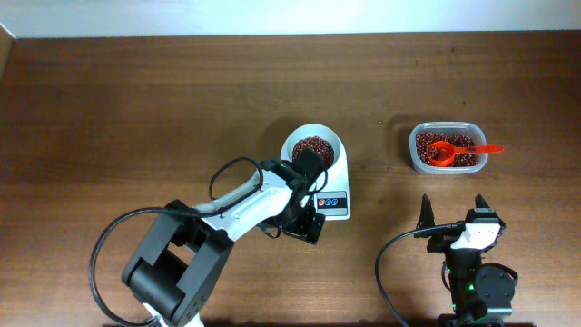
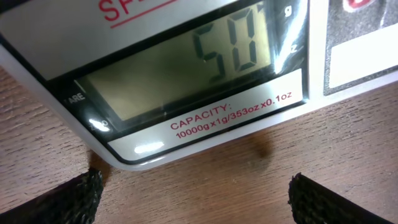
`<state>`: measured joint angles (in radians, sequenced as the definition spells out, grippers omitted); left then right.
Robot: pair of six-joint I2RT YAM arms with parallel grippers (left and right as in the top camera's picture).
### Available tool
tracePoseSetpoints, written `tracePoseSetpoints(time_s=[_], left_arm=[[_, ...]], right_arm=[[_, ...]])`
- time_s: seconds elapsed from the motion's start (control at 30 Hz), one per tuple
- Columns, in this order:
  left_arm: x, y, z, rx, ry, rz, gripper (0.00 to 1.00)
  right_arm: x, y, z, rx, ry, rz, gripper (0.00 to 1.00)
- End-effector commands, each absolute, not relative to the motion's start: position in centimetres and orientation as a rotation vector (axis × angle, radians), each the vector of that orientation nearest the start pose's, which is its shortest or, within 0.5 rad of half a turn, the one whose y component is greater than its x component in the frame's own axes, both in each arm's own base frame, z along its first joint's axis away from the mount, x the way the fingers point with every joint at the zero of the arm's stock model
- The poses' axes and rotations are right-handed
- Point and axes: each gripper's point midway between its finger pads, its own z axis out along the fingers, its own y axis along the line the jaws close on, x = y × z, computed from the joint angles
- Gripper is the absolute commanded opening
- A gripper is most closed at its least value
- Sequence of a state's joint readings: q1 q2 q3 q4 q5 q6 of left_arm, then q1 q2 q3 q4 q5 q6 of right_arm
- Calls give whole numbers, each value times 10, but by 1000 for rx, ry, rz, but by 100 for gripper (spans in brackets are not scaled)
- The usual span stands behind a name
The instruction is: Scoop item into bowl and weigh 50g on scale
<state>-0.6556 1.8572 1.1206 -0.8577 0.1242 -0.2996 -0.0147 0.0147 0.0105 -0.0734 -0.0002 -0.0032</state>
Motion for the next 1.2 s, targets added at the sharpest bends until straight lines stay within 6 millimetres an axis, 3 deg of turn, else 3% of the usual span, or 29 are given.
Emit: tracePoseSetpoints(time_s=[0.0,0.23,0.57,0.67,0.8,0.87,0.97,1.03,1.17], left_arm=[[234,-208,-6,556,3185,-166,99],[242,-204,5,525,3139,-147,99],[241,-192,23,451,2928,-213,99],[249,-190,32,432,2859,-210,99],[277,-215,52,445,2634,-223,98],[272,-223,47,492,2567,-167,99],[279,-232,56,488,2503,-164,99],[287,-236,61,460,2462,-181,98],[288,-224,57,424,2462,-118,99]], right_arm=[[246,-6,156,24,1648,-21,99],[246,-6,156,24,1648,-21,99],[246,-6,156,24,1648,-21,99],[246,-6,156,24,1648,-21,99],[246,-6,156,24,1648,-21,99],[246,-6,156,24,1648,-21,99],[246,-6,156,24,1648,-21,99],[246,-6,156,24,1648,-21,99],[246,-6,156,24,1648,-21,99]])
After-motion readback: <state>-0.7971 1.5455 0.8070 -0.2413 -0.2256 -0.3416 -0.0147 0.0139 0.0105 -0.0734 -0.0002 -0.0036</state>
